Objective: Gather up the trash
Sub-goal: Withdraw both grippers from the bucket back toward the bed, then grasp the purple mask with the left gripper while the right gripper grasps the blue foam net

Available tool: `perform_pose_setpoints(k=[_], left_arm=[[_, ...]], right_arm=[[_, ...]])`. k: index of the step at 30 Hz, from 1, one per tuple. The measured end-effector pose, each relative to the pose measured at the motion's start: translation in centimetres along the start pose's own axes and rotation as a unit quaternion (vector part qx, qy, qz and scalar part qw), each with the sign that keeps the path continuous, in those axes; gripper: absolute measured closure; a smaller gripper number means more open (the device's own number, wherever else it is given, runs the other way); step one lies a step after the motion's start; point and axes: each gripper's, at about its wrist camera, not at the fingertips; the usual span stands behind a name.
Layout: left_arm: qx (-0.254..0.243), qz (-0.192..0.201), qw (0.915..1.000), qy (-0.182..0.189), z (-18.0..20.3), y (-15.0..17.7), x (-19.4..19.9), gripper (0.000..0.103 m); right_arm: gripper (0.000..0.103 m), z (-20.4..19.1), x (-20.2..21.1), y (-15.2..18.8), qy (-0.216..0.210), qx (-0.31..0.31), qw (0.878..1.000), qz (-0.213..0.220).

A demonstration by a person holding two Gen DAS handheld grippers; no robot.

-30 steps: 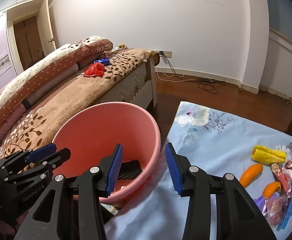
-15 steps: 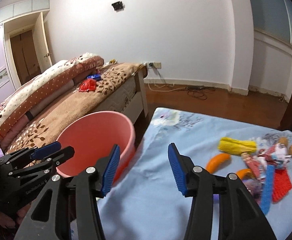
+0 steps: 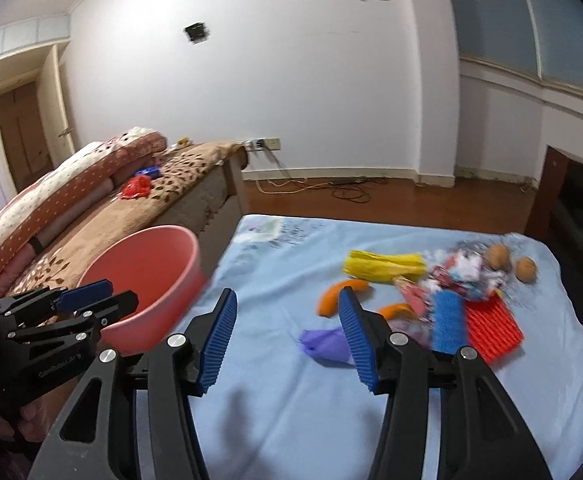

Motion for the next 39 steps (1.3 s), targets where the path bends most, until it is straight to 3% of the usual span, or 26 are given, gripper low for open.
perform_pose_setpoints(k=[5, 12, 24, 34, 39], left_arm=[[-0.028, -0.006, 0.9994, 0.017, 2.4, -0.3, -0.6, 0.062], [-0.044, -0.017, 0.9962, 0.074, 5.0, -0.2, -1.8, 0.062], [-0.109, -0.018, 0.9829, 0.147, 9.8, -0.4, -3.5, 0.062], [-0.168, -0.055, 0.9687, 0.174, 12.1, -1.1, -8.7, 0.062], [-0.205, -0.063, 0.962, 0.169, 13.1, -1.0, -10.6, 0.062]], right_arm=[[0.051, 2.9, 0.8, 0.4, 0.022, -0.025, 0.999, 0.002], [0.051, 7.2, 2.1, 1.1, 0.061, -0.066, 0.996, 0.004], [0.051, 13.6, 2.9, 2.9, 0.107, -0.145, 0.984, -0.01], [0.051, 14.9, 2.3, 3.6, 0.107, -0.165, 0.98, -0.027], [0.051, 15.1, 1.7, 3.7, 0.107, -0.168, 0.979, -0.034]])
Point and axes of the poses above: each gripper's, at about its wrist camera, not at the fingertips, and x roughly against the way its jaws point, z to its right, y to its underside, and after that the axes turned 5 degrees about -x, right-handed
